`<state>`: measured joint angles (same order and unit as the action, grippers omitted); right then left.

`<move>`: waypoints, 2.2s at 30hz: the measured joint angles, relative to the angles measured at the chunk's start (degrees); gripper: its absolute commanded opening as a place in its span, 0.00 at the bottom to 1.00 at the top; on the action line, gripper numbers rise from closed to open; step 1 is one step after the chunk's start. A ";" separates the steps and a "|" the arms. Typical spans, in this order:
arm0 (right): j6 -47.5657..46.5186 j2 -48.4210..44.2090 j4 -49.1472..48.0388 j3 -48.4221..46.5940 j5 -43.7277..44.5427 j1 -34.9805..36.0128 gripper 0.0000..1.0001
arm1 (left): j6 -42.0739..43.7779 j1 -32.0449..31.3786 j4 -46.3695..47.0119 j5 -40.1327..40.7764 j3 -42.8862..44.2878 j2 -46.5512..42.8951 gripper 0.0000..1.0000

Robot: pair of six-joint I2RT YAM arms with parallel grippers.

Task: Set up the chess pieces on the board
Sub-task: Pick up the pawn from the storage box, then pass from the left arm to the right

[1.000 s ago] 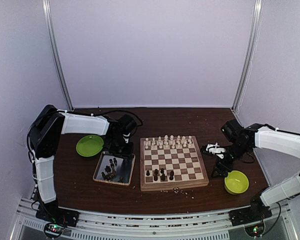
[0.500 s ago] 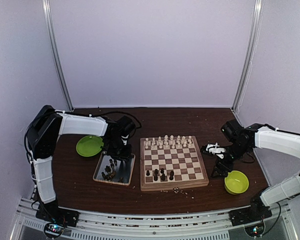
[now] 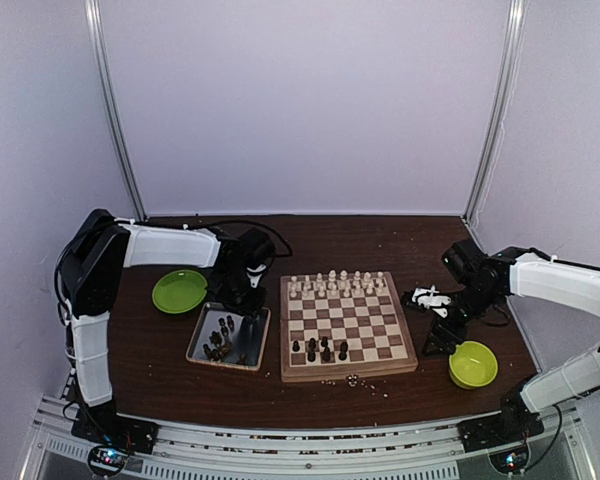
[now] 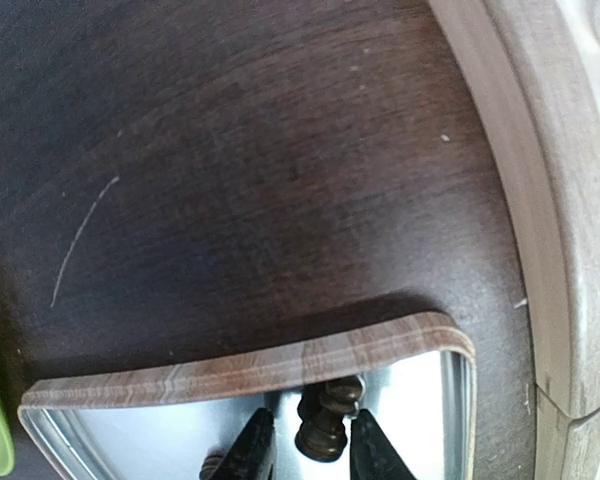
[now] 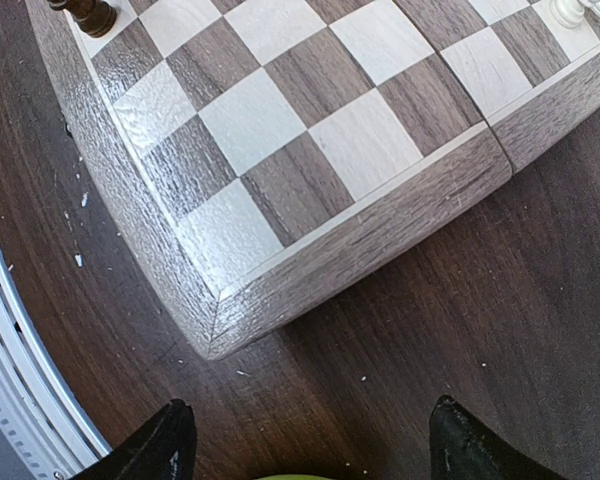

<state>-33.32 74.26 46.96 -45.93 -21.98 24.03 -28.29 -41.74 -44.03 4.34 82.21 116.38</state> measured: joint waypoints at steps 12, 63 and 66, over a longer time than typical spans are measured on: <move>0.00 0.07 0.00 0.00 0.00 0.00 0.81 | 3.87 0.00 -1.55 -1.55 0.63 0.87 0.23; 34.71 19.71 -8.39 -35.50 -29.51 12.13 0.51 | 2.01 -14.97 35.74 -13.64 -11.72 -22.14 0.12; 35.36 20.48 -8.85 -35.50 -29.99 12.59 0.47 | 1.73 -15.08 36.52 -13.66 -11.72 -22.03 0.12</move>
<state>2.04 94.74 38.11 -81.43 -51.96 36.62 -26.57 -56.82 -7.51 -9.32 70.50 94.35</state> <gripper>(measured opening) 0.499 0.125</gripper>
